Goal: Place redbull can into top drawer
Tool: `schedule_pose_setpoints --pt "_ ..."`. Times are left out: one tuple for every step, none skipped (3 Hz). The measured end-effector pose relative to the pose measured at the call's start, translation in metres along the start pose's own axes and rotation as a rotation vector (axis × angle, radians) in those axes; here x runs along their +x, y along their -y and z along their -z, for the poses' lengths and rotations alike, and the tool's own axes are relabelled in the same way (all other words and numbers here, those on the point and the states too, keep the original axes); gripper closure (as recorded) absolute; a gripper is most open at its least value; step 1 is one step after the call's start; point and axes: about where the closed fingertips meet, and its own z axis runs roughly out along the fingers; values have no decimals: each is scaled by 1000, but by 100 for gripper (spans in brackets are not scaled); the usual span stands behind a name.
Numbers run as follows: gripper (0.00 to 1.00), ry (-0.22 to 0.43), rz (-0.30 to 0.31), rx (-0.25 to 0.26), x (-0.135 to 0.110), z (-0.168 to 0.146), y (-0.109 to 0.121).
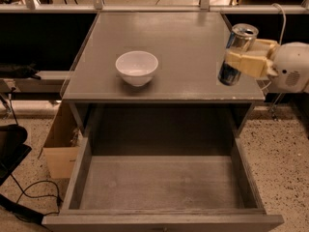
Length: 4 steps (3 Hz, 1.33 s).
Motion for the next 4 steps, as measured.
schedule_pose_setpoints --pt "100 11 0 -71 22 12 -54" --pt "100 90 -28 -158 60 -3 -96" --pt "100 91 -36 -167 65 -8 -99" --pt "100 88 -47 -181 80 -19 -104"
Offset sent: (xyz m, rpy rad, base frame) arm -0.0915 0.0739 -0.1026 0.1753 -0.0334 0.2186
